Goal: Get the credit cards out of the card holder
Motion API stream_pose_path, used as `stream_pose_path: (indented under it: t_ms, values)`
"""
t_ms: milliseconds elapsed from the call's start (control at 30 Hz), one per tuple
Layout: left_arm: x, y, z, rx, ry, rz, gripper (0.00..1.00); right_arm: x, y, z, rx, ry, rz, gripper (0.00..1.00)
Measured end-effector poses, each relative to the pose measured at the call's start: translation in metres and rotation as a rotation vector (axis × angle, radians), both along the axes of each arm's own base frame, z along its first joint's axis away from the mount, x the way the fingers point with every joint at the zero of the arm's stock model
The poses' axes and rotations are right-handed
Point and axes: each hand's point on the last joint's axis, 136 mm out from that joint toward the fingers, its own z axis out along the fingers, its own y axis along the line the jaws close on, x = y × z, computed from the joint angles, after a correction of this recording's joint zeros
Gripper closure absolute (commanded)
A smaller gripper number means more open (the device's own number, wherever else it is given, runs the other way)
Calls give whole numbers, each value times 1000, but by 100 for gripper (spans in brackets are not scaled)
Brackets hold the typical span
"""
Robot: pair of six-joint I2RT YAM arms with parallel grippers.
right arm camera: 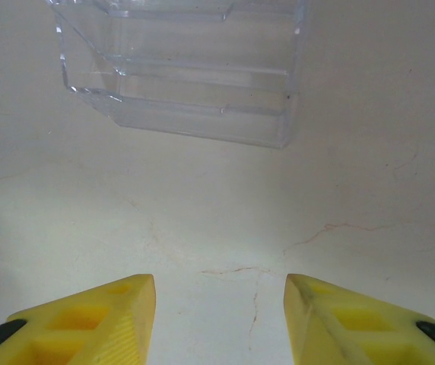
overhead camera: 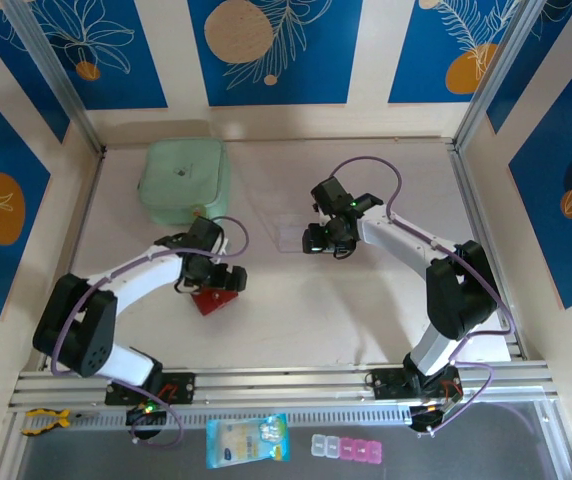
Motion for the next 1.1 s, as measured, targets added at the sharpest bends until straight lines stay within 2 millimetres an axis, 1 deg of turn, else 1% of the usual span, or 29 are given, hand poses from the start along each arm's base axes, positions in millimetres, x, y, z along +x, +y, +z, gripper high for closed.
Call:
stream_pose_path:
  t_ms: [167, 300, 400, 533, 700, 867, 1100]
  values:
    - [-19, -8, -2, 56, 19, -25, 2, -1, 1, 0, 0, 0, 4, 52]
    - [-29, -11, -4, 92, 27, -39, 2, -2, 2, -1, 0, 0, 6, 51]
    - [-30, -11, -5, 109, 23, -43, 0, -4, 0, -3, -3, 4, 6, 51]
    - [-28, -4, -8, 157, 15, -50, 0, -5, -1, -5, -6, 9, 5, 51]
    - [-26, 0, -15, 207, 22, -89, 0, -6, -1, -6, -6, 8, 5, 51]
    - [-29, -2, -19, 203, 39, -121, 1, -5, -1, -3, -1, 1, 2, 51]
    - [-38, -7, -21, 164, 77, -140, 6, -6, 0, -2, 1, 0, 5, 51]
